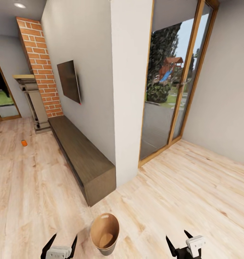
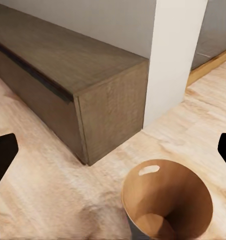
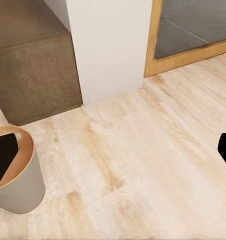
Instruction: Put the three can of soda from the living room inside the tash can in the kitchen.
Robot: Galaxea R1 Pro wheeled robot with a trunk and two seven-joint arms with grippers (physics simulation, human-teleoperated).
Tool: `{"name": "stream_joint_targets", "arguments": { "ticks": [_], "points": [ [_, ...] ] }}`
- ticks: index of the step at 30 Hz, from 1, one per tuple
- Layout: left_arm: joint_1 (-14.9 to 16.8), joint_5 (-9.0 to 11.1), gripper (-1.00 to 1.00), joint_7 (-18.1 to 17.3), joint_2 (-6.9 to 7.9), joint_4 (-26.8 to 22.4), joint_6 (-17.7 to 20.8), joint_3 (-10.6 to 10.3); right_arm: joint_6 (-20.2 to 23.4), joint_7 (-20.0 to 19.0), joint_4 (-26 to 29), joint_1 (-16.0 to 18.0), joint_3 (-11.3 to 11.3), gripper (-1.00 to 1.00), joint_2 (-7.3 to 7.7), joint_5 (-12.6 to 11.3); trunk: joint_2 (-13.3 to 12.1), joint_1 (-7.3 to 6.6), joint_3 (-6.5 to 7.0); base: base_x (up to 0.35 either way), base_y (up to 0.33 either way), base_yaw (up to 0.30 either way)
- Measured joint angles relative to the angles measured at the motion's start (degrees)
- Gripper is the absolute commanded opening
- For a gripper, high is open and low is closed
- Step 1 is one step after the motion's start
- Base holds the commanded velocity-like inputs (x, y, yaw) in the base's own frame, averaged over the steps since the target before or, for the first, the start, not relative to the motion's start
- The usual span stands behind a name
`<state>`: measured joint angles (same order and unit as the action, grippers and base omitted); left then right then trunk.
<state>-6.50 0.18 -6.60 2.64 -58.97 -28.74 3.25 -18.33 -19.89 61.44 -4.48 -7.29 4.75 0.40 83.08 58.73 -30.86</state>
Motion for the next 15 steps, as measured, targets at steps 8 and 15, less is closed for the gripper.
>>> {"name": "stream_joint_targets", "arguments": {
  "ticks": [8,15],
  "points": [
    [0.0,0.0,1.0,0.0,0.0,0.0,0.0,0.0,-0.04,0.03,0.0,0.0,0.06,1.0,0.0,-0.01,0.0,0.0,0.0,-0.201,0.0,0.008],
    [0.0,0.0,1.0,-0.03,0.0,0.0,0.0,0.0,-0.04,0.03,-0.18,0.0,0.15,1.0,0.0,0.03,0.0,0.0,-0.02,-0.183,0.0,0.106]
  ]
}}
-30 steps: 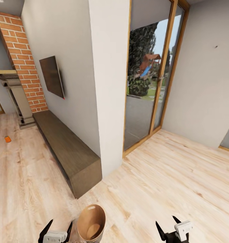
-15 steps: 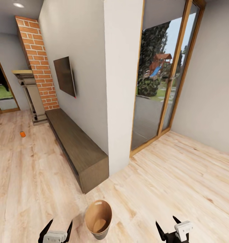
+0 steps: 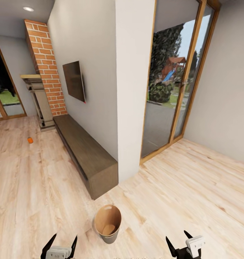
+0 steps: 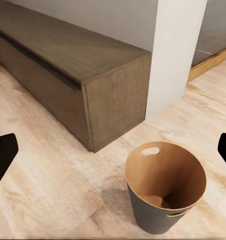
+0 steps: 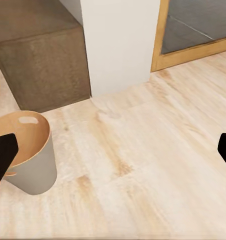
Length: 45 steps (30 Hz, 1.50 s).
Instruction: Put the three can of soda from the living room inside the tash can in the kitchen.
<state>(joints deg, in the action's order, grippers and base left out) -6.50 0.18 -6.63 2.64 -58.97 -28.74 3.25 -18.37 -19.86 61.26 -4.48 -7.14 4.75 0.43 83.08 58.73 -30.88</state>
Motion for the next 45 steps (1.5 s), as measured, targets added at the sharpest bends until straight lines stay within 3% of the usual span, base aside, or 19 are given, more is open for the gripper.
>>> {"name": "stream_joint_targets", "arguments": {
  "ticks": [11,34,45],
  "points": [
    [0.0,-0.09,1.0,0.04,0.0,0.0,0.09,0.0,0.0,0.0,-0.17,0.0,0.02,1.0,0.0,0.01,0.0,0.0,-0.43,-0.041,0.0,0.183],
    [0.0,-0.08,1.0,0.01,0.0,-0.07,0.55,-0.16,0.0,0.0,-0.35,0.01,0.02,1.0,0.0,0.09,0.0,0.0,-1.74,0.261,0.0,0.189],
    [0.0,-0.06,1.0,0.02,0.0,-0.12,0.61,-0.11,0.0,0.0,-0.35,0.0,0.02,1.0,0.0,0.1,0.0,0.0,-2.29,0.108,0.023,0.157]
  ]
}}
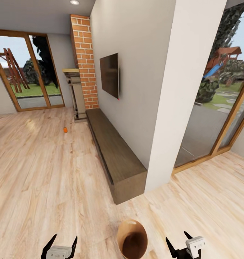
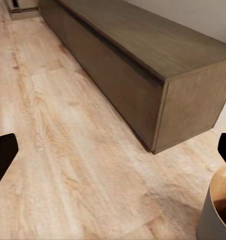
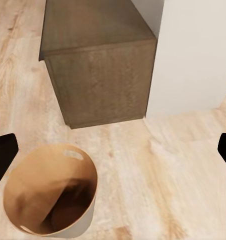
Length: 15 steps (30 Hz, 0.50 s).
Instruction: Put the three can of soda from the living room inside the tash can in the kitchen.
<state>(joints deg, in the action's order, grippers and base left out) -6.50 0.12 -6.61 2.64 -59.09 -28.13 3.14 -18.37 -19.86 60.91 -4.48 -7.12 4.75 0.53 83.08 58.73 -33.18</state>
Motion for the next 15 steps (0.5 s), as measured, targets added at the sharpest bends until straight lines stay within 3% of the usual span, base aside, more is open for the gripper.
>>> {"name": "stream_joint_targets", "arguments": {
  "ticks": [15],
  "points": [
    [0.0,-0.02,1.0,0.03,0.0,-0.02,-0.3,0.02,0.0,-0.08,0.0,0.0,0.1,1.0,-0.03,0.05,0.0,0.0,-0.07,-0.034,0.013,0.028]
  ]
}}
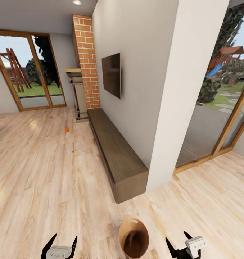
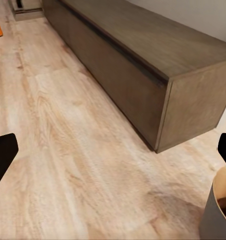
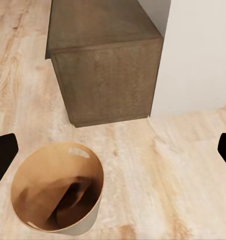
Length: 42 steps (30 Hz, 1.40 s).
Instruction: Put the three can of soda from the living room inside the tash can in the kitchen.
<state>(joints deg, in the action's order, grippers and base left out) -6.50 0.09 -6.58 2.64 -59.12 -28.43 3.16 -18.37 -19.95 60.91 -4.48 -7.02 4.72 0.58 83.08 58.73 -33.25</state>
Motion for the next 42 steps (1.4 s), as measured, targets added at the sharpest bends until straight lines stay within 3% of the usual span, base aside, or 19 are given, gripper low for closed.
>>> {"name": "stream_joint_targets", "arguments": {
  "ticks": [42],
  "points": [
    [0.0,0.06,1.0,-0.03,0.0,-0.7,0.25,-0.05,0.0,0.0,0.0,0.0,0.05,1.0,-0.06,-0.05,0.0,0.0,0.0,-0.02,-0.002,0.233]
  ]
}}
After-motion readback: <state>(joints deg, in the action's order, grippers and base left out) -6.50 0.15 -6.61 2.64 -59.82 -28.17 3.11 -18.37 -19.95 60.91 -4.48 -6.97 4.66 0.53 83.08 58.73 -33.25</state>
